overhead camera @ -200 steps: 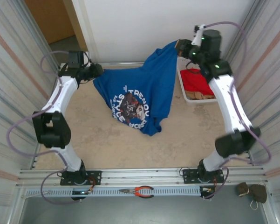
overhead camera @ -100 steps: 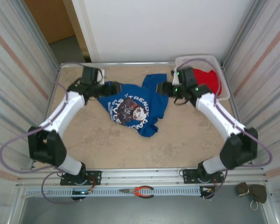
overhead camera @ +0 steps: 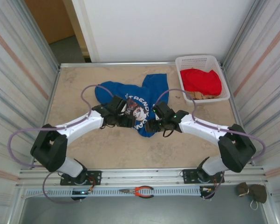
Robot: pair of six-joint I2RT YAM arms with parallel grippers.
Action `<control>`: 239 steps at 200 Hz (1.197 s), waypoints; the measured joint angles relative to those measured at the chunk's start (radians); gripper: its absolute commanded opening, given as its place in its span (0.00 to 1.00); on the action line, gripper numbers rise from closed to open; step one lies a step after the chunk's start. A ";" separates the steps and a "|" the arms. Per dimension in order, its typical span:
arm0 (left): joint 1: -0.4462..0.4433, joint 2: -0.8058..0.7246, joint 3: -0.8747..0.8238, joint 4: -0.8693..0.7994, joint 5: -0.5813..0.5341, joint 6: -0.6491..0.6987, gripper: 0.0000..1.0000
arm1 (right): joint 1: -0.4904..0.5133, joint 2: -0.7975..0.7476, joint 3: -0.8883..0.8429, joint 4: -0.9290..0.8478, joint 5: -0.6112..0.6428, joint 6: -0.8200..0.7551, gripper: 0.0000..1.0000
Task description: Fold the inside-out t-shirt
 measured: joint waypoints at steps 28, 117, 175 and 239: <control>0.000 0.103 0.019 0.060 0.005 0.000 0.90 | -0.002 0.086 0.002 0.050 -0.006 0.005 0.45; 0.090 0.182 0.061 0.149 0.082 -0.010 0.00 | -0.061 -0.091 0.005 0.010 -0.083 0.015 0.00; 0.216 -0.137 0.322 -0.077 0.241 0.056 0.00 | -0.161 -0.438 0.146 -0.097 -0.166 0.016 0.00; 0.318 -0.039 0.475 -0.166 0.368 0.152 0.58 | -0.259 -0.428 0.202 -0.078 -0.238 0.032 0.00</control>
